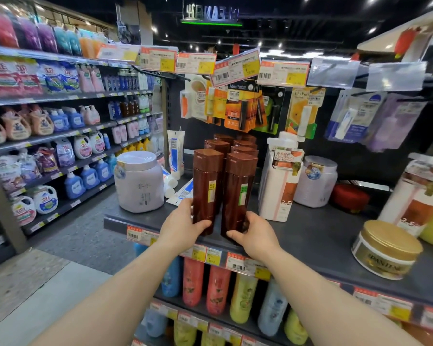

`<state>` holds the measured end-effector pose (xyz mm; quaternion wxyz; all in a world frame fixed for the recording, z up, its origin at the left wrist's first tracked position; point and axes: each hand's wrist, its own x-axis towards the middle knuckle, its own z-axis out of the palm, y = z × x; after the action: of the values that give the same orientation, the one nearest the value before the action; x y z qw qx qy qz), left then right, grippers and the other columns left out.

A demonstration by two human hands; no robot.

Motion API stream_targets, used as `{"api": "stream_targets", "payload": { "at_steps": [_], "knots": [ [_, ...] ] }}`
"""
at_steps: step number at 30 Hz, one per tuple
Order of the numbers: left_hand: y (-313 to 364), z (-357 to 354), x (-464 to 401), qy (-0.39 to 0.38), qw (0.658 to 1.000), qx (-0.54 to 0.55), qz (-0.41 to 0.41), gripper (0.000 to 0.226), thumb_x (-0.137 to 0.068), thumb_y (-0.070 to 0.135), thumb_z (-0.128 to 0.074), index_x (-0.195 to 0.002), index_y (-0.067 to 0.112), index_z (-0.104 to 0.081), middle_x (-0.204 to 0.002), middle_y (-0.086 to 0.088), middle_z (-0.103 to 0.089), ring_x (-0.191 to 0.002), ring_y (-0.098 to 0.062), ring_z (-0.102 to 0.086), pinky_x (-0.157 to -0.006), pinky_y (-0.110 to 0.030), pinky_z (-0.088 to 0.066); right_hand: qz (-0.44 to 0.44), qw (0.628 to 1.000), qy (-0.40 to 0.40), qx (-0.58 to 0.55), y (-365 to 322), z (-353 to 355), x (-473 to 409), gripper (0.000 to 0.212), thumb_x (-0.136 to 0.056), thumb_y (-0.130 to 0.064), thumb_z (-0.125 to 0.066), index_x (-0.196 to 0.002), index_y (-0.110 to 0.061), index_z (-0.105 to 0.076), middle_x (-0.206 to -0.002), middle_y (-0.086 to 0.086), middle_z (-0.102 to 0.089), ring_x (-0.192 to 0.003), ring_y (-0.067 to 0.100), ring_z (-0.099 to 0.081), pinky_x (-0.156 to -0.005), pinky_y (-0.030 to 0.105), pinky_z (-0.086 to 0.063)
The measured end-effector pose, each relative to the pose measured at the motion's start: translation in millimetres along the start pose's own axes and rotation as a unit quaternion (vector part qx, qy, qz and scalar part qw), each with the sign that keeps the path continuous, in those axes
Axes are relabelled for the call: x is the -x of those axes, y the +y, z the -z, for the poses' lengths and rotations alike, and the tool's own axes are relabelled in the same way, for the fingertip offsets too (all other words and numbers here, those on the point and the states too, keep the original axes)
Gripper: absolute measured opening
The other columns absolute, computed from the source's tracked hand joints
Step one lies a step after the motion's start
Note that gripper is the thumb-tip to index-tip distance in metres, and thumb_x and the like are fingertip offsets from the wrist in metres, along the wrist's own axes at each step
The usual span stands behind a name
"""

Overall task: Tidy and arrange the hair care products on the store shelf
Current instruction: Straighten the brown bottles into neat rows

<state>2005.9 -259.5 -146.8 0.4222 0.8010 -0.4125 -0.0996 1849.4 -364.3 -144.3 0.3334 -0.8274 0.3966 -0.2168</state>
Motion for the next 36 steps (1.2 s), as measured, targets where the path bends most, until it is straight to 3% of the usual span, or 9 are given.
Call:
{"api": "stream_targets", "payload": {
  "at_steps": [9,14,18,23,28,32,36],
  "knots": [
    [-1.8,3.5,0.1,-0.007,1.0,0.005,-0.015,0.063,-0.079,0.032,-0.075,-0.132,0.021,-0.042,-0.123,0.002,-0.064,-0.099,-0.016,-0.066,-0.091,-0.039,-0.051,-0.038,0.998,0.042,-0.026,-4.0,4.0,12.9,0.058,-0.076,-0.033,-0.079,-0.125,-0.02,-0.052,-0.115,-0.004,-0.066,-0.102,0.012,-0.062,-0.087,0.028,-0.05],
    [-0.4,8.4,3.3,-0.017,1.0,0.025,-0.006,0.068,-0.076,0.033,-0.077,-0.133,0.025,-0.041,-0.121,0.004,-0.064,-0.098,-0.014,-0.066,-0.091,-0.041,-0.051,-0.049,0.997,0.06,-0.021,-7.3,8.1,31.9,0.057,-0.078,-0.037,-0.076,-0.126,-0.02,-0.051,-0.11,-0.004,-0.061,-0.095,0.012,-0.057,-0.08,0.026,-0.046],
    [3.1,14.7,13.7,0.001,1.0,0.03,0.001,0.081,-0.075,0.036,-0.079,-0.142,0.021,-0.036,-0.131,0.0,-0.057,-0.116,-0.02,-0.057,-0.098,-0.04,-0.047,-0.041,0.996,0.074,-0.027,-14.7,14.8,47.2,0.05,-0.079,-0.038,-0.074,-0.121,-0.023,-0.052,-0.108,-0.007,-0.056,-0.098,0.012,-0.056,-0.082,0.028,-0.048],
    [14.3,28.2,31.1,0.023,0.999,0.019,-0.014,0.082,-0.076,0.037,-0.078,-0.143,0.02,-0.036,-0.139,-0.003,-0.051,-0.127,-0.018,-0.05,-0.102,-0.04,-0.043,0.011,0.996,0.078,-0.031,-38.0,8.8,58.0,0.044,-0.078,-0.04,-0.075,-0.114,-0.026,-0.053,-0.105,-0.008,-0.059,-0.096,0.01,-0.058,-0.086,0.031,-0.05],
    [4.6,59.0,46.3,0.053,0.995,-0.055,-0.063,0.071,-0.08,0.039,-0.073,-0.14,0.017,-0.043,-0.137,-0.003,-0.054,-0.126,-0.017,-0.049,-0.103,-0.034,-0.041,0.072,0.995,0.054,-0.032,-74.4,-20.8,63.9,0.05,-0.077,-0.037,-0.075,-0.121,-0.023,-0.054,-0.102,-0.006,-0.06,-0.094,0.012,-0.057,-0.086,0.029,-0.047],
    [-18.2,96.1,46.7,0.088,0.982,-0.135,-0.095,0.053,-0.085,0.042,-0.066,-0.127,0.01,-0.057,-0.126,-0.009,-0.058,-0.12,-0.026,-0.051,-0.101,-0.036,-0.04,0.104,0.994,0.026,-0.01,-108.8,-50.5,61.1,0.057,-0.081,-0.036,-0.071,-0.132,-0.022,-0.051,-0.121,-0.002,-0.06,-0.11,0.012,-0.056,-0.092,0.025,-0.042],
    [-53.1,134.8,29.0,0.179,0.934,-0.265,-0.162,0.055,-0.08,0.053,-0.058,-0.113,0.01,-0.068,-0.113,-0.011,-0.063,-0.111,-0.034,-0.055,-0.096,-0.042,-0.039,0.143,0.989,0.021,0.013,-146.8,-80.5,47.2,0.054,-0.084,-0.029,-0.069,-0.133,-0.02,-0.049,-0.127,0.0,-0.058,-0.117,0.016,-0.053,-0.088,0.025,-0.039]
  ]
}}
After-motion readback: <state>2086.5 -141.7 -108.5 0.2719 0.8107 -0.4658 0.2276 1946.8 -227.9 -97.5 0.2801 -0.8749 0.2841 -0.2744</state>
